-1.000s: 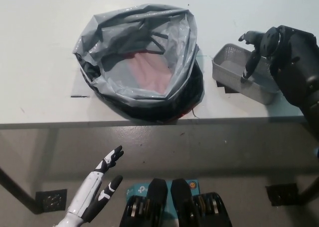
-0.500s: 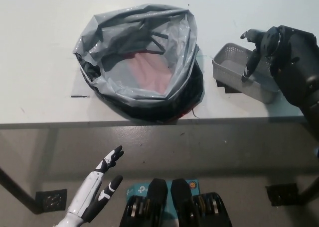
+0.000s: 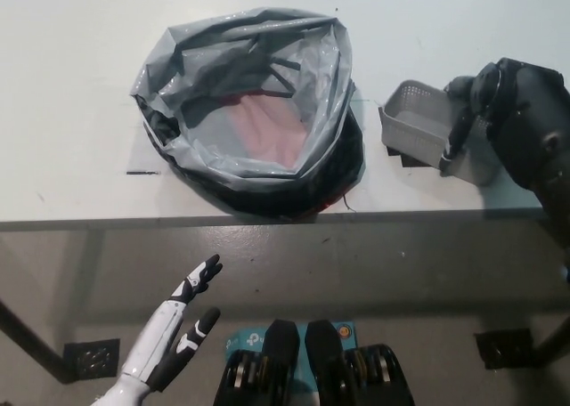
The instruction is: Use the right hand to pick up a small rectangular container and put it into a plastic bag and lift the bag
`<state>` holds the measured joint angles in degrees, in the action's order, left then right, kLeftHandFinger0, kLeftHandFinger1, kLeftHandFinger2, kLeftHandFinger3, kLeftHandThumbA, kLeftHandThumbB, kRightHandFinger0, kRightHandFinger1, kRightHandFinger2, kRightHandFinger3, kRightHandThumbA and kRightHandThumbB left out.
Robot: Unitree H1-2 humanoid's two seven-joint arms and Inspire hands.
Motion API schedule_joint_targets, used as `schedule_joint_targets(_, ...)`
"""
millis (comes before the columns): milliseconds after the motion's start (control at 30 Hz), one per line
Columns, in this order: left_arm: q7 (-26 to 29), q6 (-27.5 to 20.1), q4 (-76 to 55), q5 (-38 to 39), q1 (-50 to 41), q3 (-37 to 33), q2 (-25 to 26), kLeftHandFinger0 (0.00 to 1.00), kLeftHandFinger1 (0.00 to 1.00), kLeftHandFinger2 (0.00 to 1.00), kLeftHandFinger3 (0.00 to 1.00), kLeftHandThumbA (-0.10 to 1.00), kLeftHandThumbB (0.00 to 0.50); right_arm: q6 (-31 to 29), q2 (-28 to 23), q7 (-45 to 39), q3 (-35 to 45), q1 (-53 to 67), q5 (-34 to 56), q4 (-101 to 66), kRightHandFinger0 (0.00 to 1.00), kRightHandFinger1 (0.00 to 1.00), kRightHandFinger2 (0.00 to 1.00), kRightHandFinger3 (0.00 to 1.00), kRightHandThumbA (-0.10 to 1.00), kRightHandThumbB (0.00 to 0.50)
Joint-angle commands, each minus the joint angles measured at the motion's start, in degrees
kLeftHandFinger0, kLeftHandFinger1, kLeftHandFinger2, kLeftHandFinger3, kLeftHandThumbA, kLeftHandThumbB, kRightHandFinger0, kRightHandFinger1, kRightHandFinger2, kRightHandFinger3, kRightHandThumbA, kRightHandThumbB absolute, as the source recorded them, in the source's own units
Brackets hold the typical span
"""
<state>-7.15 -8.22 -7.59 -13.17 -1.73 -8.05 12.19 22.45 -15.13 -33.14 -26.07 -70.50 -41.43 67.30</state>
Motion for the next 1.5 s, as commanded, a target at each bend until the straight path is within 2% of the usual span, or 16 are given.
schedule_joint_targets(0, -0.61, -1.27, -0.95, 0.31, 1.07, 0.17, 0.84, 1.0, 1.0, 1.0, 1.0, 1.0, 0.327, -7.52, 0.78, -3.45, -0.83, -3.14, 2.85, 7.47, 1.0, 1.0, 1.0, 1.0, 1.0, 0.319)
schedule_joint_targets(300, -0.73, -1.18, -0.81, 0.37, 1.67, 0.14, 0.92, 1.0, 1.0, 1.0, 1.0, 1.0, 0.331, -12.03, 0.89, 0.02, -1.48, -2.7, 3.44, 12.07, 1.0, 1.0, 1.0, 1.0, 1.0, 0.276)
schedule_joint_targets(333, -0.78, -1.14, -0.81, 0.35, 1.73, 0.11, 0.96, 1.0, 1.0, 1.0, 1.0, 1.0, 0.327, -10.47, 1.03, 4.64, -0.3, -2.19, 4.12, 11.56, 1.0, 1.0, 1.0, 1.0, 0.88, 0.343)
schedule_joint_targets(367, -0.94, -0.82, -0.95, 0.29, 1.82, 0.07, 1.04, 1.0, 1.0, 1.0, 1.0, 1.0, 0.327, -7.89, 1.35, 13.75, 2.92, -1.04, 6.27, 10.42, 0.95, 1.0, 1.0, 1.0, 0.52, 0.311)
schedule_joint_targets(400, -1.01, -0.62, -1.05, 0.26, 1.84, 0.05, 1.07, 1.0, 1.0, 1.0, 1.0, 1.0, 0.328, -7.03, 1.49, 17.57, 4.51, -0.53, 7.4, 9.9, 0.85, 1.0, 1.0, 1.0, 0.38, 0.339)
schedule_joint_targets(467, -1.05, -0.45, -1.11, 0.27, 1.96, 0.03, 1.02, 1.0, 1.0, 1.0, 1.0, 1.0, 0.328, -8.77, 1.29, 22.99, 4.37, 0.38, 6.63, 8.79, 0.93, 1.0, 1.0, 1.0, 0.26, 0.305)
schedule_joint_targets(500, -1.07, -0.39, -1.13, 0.28, 1.99, 0.03, 1.03, 1.0, 1.0, 1.0, 1.0, 0.99, 0.324, -9.59, 1.23, 24.68, 4.36, 0.63, 6.36, 8.39, 0.76, 0.84, 0.86, 0.94, 0.13, 0.25)
schedule_joint_targets(533, -1.11, -0.31, -1.1, 0.18, 2.04, 0.01, 1.1, 1.0, 1.0, 1.0, 1.0, 0.99, 0.323, -11.08, 1.11, 27.38, 5.26, 1.01, 6.84, 7.68, 0.52, 0.56, 0.65, 0.87, -0.03, 0.226)
schedule_joint_targets(567, -1.09, -0.49, -1.04, 0.2, 2.04, 0.01, 1.12, 1.0, 1.0, 1.0, 1.0, 0.99, 0.316, -12.16, 1.01, 28.66, 5.94, 1.15, 7.34, 7.45, 0.19, 0.3, 0.44, 0.63, -0.1, 0.168)
schedule_joint_targets(633, -1.08, -0.69, -1.02, 0.23, 2.01, -0.03, 1.13, 1.0, 1.0, 1.0, 1.0, 0.99, 0.317, -13.44, 0.81, 30.78, 7.56, 1.08, 8.41, 6.62, 0.19, 0.34, 0.44, 0.48, -0.1, 0.156)
schedule_joint_targets(800, -1.27, -0.2, -1.11, 0.0, 2.19, -0.15, 1.25, 1.0, 1.0, 1.0, 1.0, 0.98, 0.32, -15.66, 0.11, 32.95, 9.99, 0.49, 9.48, 4.03, 0.03, 0.21, 0.37, 0.42, -0.1, 0.157)
schedule_joint_targets(833, -1.26, -0.11, -1.12, -0.11, 2.33, -0.12, 1.31, 1.0, 1.0, 1.0, 1.0, 0.99, 0.318, -16.8, -0.1, 32.71, 11.35, 0.12, 10.64, 3.24, 0.0, 0.25, 0.51, 0.53, -0.1, 0.164)
schedule_joint_targets(933, -1.21, 0.07, -1.2, -0.32, 2.37, -0.1, 1.36, 1.0, 1.0, 1.0, 1.0, 0.99, 0.315, -15.86, -0.55, 31.07, 14.06, -0.63, 12.17, -0.9, 0.0, 0.35, 0.69, 0.73, -0.1, 0.181)
schedule_joint_targets(1100, -1.38, 0.02, -0.99, 0.19, 2.28, -0.08, 1.45, 1.0, 1.0, 1.0, 1.0, 0.98, 0.313, -14.88, -1.2, 29.91, 16.42, -1.59, 12.5, -7.2, 0.09, 0.53, 0.86, 0.79, -0.1, 0.2)
schedule_joint_targets(1233, -1.37, 0.28, -1.0, -0.01, 2.33, -0.21, 1.53, 1.0, 1.0, 1.0, 1.0, 0.98, 0.31, -13.62, -2.04, 28.81, 18.01, -2.32, 13.36, -14.3, 0.02, 0.45, 0.77, 0.75, -0.1, 0.205)
schedule_joint_targets(1467, -1.75, 0.25, -0.96, 0.6, 1.86, -0.13, 1.51, 1.0, 1.0, 1.0, 1.0, 0.97, 0.297, -6.35, -2.21, 25.31, 20.46, -4.17, 14.33, -31.82, 0.06, 0.48, 0.79, 0.78, -0.1, 0.207)
